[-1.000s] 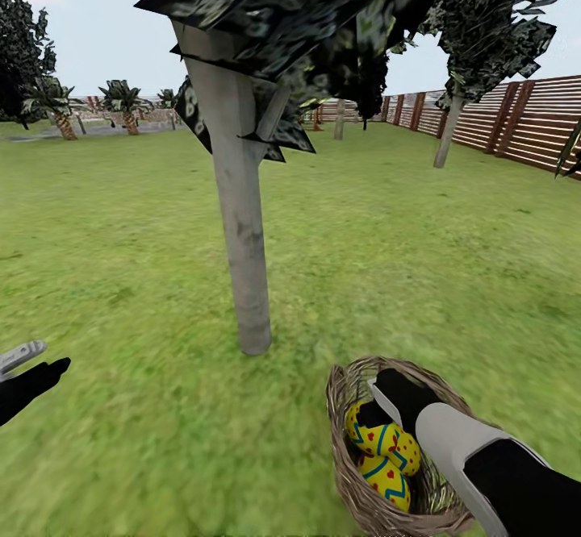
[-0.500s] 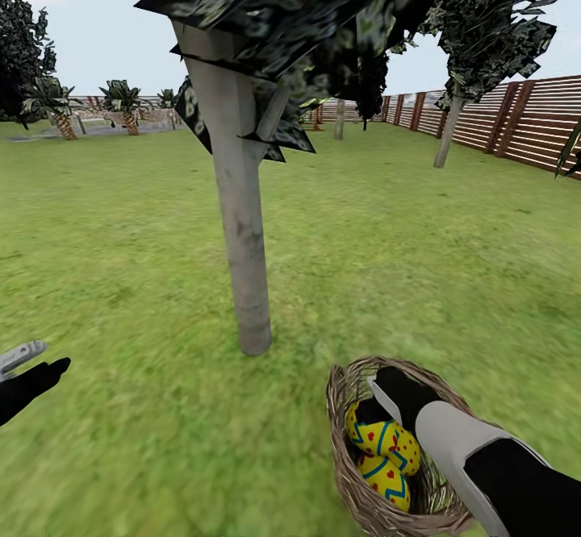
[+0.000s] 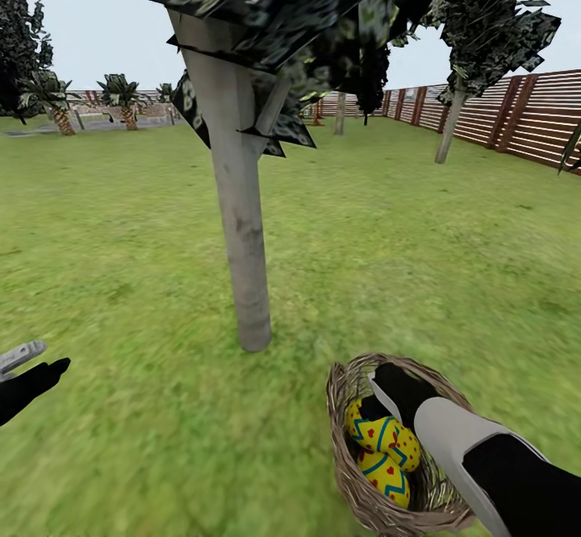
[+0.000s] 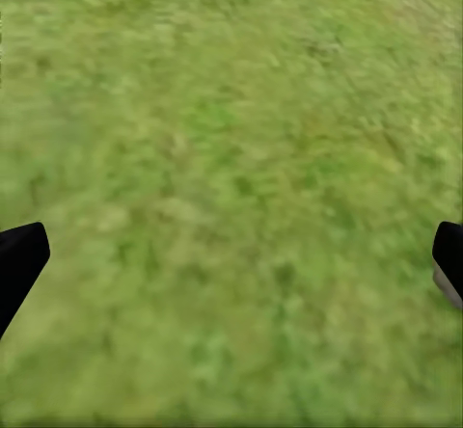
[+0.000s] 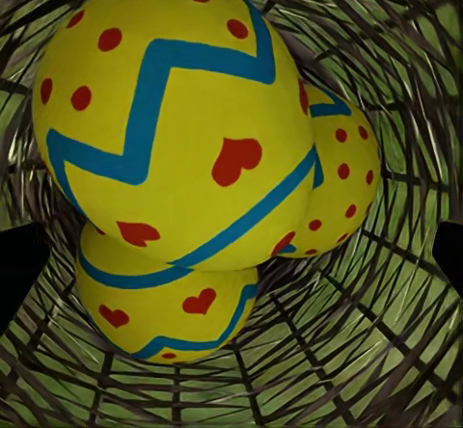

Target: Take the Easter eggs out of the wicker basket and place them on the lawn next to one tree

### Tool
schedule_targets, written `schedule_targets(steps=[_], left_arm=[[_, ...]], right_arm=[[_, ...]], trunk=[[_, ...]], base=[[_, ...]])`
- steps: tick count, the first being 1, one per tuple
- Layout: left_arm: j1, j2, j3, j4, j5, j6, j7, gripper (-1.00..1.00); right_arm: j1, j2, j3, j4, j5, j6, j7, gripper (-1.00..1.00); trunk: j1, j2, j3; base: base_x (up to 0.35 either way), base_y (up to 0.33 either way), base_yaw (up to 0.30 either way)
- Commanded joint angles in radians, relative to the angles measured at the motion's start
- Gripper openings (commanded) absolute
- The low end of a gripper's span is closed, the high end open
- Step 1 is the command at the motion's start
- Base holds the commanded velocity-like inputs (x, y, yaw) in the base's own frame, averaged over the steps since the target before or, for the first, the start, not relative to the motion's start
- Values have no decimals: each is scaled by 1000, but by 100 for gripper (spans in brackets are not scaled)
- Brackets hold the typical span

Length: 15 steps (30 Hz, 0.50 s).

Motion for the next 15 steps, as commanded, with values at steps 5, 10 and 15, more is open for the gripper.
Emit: schedule_targets(steps=[5, 10, 15], left_arm=[[-1, 0, 0, -2, 11, 2, 9, 100], [-1, 1, 0, -1, 11, 2, 9, 100], [-1, 0, 0, -1, 11, 2, 9, 100]], right_arm=[[-1, 2, 9, 0, -1, 4, -3, 100], [-1, 6, 10, -2, 2, 2, -3, 100], [-1, 7, 14, -2, 4, -2, -3, 100]], trunk=[[0, 0, -1], [2, -1, -16], [2, -1, -16]], base=[[0, 0, 0], [0, 0, 0], [0, 0, 0]])
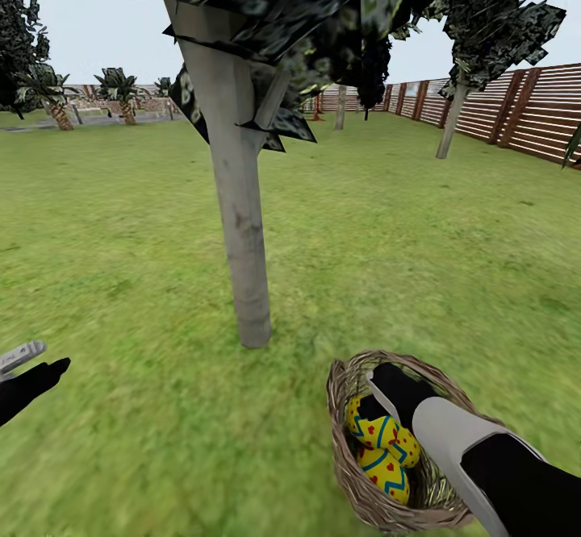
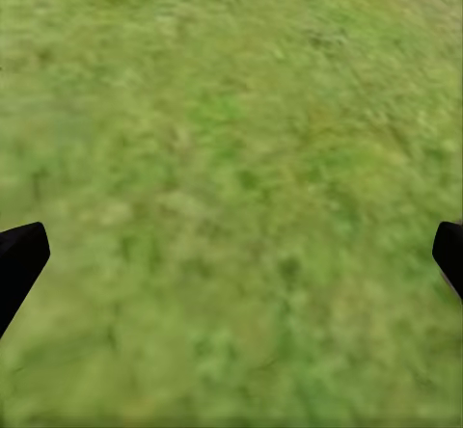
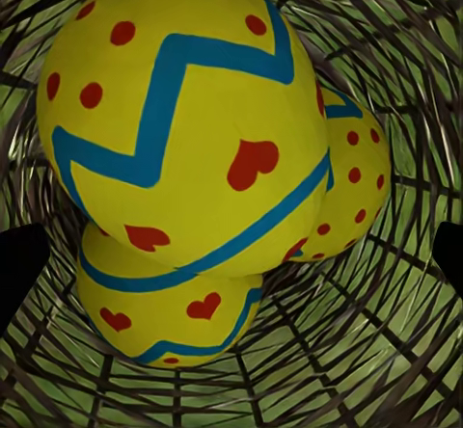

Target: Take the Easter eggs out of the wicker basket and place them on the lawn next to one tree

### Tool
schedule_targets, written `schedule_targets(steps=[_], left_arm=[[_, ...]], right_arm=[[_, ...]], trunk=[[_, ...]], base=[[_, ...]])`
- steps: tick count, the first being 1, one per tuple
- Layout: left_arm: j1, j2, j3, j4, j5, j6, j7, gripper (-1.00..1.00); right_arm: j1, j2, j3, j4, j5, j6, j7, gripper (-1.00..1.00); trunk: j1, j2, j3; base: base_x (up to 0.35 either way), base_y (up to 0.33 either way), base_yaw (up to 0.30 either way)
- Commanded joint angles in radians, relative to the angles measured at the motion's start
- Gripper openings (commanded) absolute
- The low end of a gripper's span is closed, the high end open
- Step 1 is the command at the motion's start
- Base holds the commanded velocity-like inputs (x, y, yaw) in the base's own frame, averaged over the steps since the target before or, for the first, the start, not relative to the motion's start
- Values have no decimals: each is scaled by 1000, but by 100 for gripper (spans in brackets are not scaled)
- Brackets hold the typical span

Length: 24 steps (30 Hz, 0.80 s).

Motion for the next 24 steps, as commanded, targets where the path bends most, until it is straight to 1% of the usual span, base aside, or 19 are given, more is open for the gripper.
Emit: schedule_targets(steps=[1, 4, 13, 16, 23, 24], left_arm=[[-1, 0, 0, -1, 11, 2, 9, 100], [-1, 0, 0, -2, 11, 2, 9, 100], [-1, 0, 0, -2, 11, 2, 9, 100], [-1, 0, 0, -1, 11, 2, 9, 100], [-1, -1, 0, -2, 11, 2, 11, 100], [-1, -1, 0, -2, 11, 2, 11, 100]], right_arm=[[-1, 0, 9, -1, -10, 4, -3, 100], [-1, 0, 9, -2, -10, 1, -3, 100], [-1, 0, 10, -9, -8, -2, -3, 100], [-1, 1, 10, -11, -8, -4, -3, 100], [-1, 1, 10, -14, -7, -6, -4, 100], [-1, 1, 10, -14, -7, -7, -4, 100]], trunk=[[0, -1, -5], [2, -1, -16], [2, -1, -16], [3, -2, -28], [3, -2, -28], [3, -2, -32]], base=[[0, 0, 0], [0, 0, 0], [0, 0, 0], [0, 0, 0], [0, 0, 0], [0, 0, 0]])
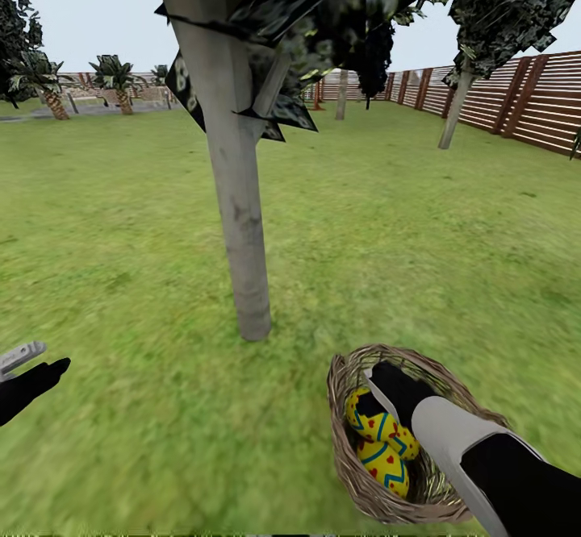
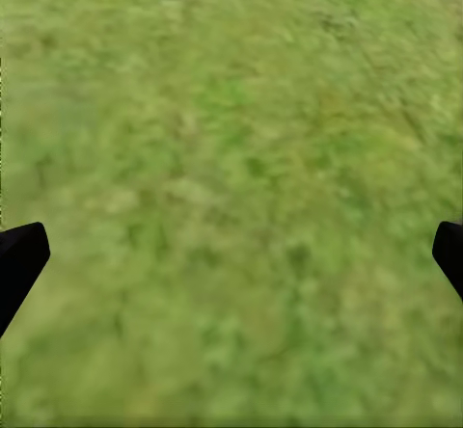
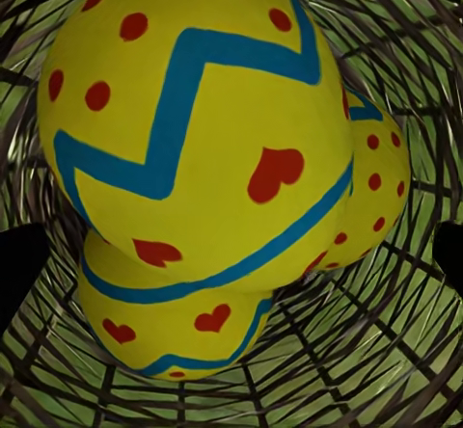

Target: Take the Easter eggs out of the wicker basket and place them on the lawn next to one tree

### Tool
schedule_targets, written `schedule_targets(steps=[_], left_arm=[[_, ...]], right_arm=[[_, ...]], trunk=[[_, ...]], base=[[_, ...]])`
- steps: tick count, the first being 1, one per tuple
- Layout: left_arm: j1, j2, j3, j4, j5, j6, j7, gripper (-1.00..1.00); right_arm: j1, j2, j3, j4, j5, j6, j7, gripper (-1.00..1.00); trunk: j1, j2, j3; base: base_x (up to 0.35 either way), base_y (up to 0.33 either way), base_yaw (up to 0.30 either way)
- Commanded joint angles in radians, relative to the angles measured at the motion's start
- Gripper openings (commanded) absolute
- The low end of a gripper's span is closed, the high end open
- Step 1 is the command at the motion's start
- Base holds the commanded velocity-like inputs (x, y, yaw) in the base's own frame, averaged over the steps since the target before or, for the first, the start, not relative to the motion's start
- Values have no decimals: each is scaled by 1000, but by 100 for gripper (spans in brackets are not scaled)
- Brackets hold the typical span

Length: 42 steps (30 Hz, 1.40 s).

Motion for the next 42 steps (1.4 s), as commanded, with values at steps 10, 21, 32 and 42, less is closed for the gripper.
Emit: schedule_targets(steps=[10, 21, 32, 42], left_arm=[[-1, 0, 0, -1, 10, 2, 11, 100], [-1, 0, 0, -1, 10, 2, 11, 100], [-1, 0, 0, 0, 10, 2, 12, 100], [-1, 0, 0, 0, 10, 2, 12, 100]], right_arm=[[-1, -1, 8, -1, -10, -29, -4, 100], [-1, -1, 9, -2, -9, -73, -4, 100], [-1, 1, 7, -2, 50, -88, -4, 100], [-1, 2, 7, -3, 56, -89, -4, 100]], trunk=[[1, -1, -13], [3, -2, -28], [5, -3, -44], [5, -3, -44]], base=[[0, 0, 0], [0, 0, 0], [0, 0, 0], [0, 0, 0]])
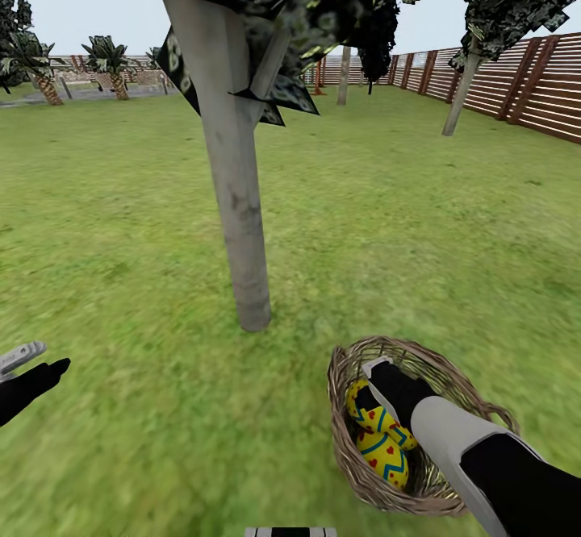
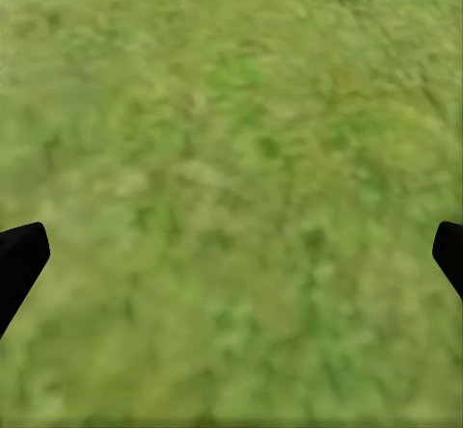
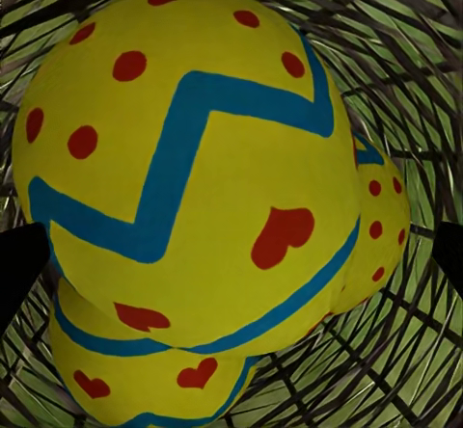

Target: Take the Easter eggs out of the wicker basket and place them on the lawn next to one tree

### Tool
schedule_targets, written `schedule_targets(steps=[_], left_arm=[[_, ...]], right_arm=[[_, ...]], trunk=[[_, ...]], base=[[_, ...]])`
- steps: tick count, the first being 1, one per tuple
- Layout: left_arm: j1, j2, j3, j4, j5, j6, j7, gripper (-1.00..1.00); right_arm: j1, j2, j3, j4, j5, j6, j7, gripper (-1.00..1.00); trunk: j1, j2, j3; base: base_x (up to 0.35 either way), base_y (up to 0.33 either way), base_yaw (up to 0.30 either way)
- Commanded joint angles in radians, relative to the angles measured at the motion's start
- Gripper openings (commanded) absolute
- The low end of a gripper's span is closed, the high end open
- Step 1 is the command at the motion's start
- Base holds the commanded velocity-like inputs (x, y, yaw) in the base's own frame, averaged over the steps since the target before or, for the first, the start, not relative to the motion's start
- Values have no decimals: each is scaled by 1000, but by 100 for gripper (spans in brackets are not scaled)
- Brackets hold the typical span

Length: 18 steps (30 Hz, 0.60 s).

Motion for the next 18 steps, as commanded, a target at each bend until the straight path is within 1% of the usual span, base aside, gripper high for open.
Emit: schedule_targets(steps=[1, 9, 13, 18], left_arm=[[-1, 0, 0, -1, 11, 2, 9, 100], [-1, -1, 0, -1, 11, 2, 9, 100], [-1, -1, 0, -2, 11, 2, 9, 100], [-1, -1, 0, -1, 11, 2, 10, 100]], right_arm=[[0, 0, 8, -1, -8, 5, -3, 100], [0, 16, 8, -2, -5, 5, -3, 100], [0, 29, 10, 0, -3, 4, -3, 100], [0, 34, 11, 0, -2, 4, -3, 100]], trunk=[[0, 0, -1], [0, 0, -1], [0, 0, -1], [0, 0, -1]], base=[[0, 0, 0], [0, 0, 0], [0, 0, 0], [0, 0, 0]])
